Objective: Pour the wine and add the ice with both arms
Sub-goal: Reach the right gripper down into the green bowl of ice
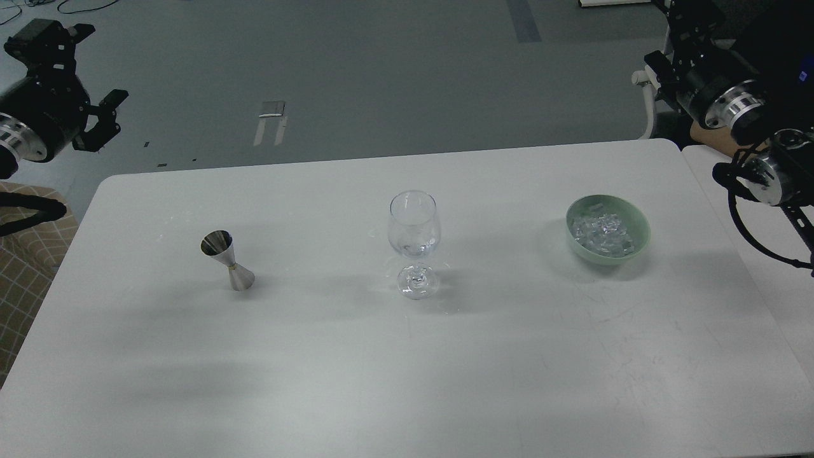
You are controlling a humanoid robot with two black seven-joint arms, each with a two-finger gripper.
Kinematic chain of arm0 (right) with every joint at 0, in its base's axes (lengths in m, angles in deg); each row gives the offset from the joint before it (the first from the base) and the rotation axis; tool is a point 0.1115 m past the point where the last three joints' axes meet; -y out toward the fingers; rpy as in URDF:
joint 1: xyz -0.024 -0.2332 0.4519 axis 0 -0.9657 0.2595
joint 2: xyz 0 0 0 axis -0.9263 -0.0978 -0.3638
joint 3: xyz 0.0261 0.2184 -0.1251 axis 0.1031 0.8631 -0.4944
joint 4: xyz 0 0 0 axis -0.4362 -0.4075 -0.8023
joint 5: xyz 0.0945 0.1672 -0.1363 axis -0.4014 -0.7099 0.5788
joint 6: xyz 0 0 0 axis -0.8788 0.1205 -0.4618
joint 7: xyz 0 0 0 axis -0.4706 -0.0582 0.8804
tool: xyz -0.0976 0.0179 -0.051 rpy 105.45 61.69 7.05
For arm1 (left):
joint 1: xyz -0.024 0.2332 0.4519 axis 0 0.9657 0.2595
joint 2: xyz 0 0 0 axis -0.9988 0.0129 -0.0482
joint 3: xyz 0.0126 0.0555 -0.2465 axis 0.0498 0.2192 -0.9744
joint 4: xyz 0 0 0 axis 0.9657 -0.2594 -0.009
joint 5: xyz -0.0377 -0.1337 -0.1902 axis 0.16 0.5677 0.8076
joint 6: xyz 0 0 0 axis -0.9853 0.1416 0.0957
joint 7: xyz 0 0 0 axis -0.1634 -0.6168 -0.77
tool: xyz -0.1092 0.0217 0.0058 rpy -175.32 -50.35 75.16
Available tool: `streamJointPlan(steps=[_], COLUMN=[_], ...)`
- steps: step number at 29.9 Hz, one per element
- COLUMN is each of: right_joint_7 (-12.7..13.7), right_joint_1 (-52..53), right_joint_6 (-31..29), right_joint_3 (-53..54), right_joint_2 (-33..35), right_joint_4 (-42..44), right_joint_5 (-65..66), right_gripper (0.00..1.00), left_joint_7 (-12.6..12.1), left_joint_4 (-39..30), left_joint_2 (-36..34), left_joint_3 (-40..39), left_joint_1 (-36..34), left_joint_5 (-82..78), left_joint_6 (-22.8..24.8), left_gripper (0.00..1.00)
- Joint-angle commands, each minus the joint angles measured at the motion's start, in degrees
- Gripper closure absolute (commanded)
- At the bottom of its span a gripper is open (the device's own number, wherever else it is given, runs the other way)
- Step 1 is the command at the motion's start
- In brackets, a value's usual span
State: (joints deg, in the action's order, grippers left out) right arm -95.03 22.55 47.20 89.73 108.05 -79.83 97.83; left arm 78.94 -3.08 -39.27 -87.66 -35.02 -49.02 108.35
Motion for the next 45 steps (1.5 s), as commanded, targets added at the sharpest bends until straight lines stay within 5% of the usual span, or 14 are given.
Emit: streamJointPlan(steps=[1, 9, 18, 36, 45], right_joint_7=[-0.22, -0.48, -2.59, -3.38, -3.38], right_joint_1=[-0.38, -3.36, -11.54, -15.94, -16.12], right_joint_6=[1.21, 3.59, 8.59, 9.3, 8.69], right_joint_3=[-4.2, -9.83, -10.54, -10.54, -10.71], right_joint_2=[5.17, 14.22, 15.29, 4.39, 1.84], right_joint_4=[-4.5, -13.91, -13.74, -1.35, 2.34], right_joint_5=[8.69, 30.38, 50.62, 59.69, 59.77], right_gripper=[0.0, 0.0, 0.0, 0.01, 0.26], left_joint_7=[1.58, 2.11, 2.11, 1.93, 1.93], left_joint_4=[-0.01, -0.18, -0.89, -2.73, -2.73], left_joint_2=[1.4, 3.07, 4.92, 6.24, 6.24], left_joint_3=[0.14, 0.41, 0.49, 0.49, 0.49], left_joint_1=[0.0, -0.09, 0.08, 0.7, 0.7], left_joint_5=[-0.57, -0.84, -0.84, -0.84, -0.84], left_joint_6=[-0.19, -0.28, -0.19, -0.19, -0.11], left_gripper=[0.02, 0.02, 0.02, 0.02, 0.02])
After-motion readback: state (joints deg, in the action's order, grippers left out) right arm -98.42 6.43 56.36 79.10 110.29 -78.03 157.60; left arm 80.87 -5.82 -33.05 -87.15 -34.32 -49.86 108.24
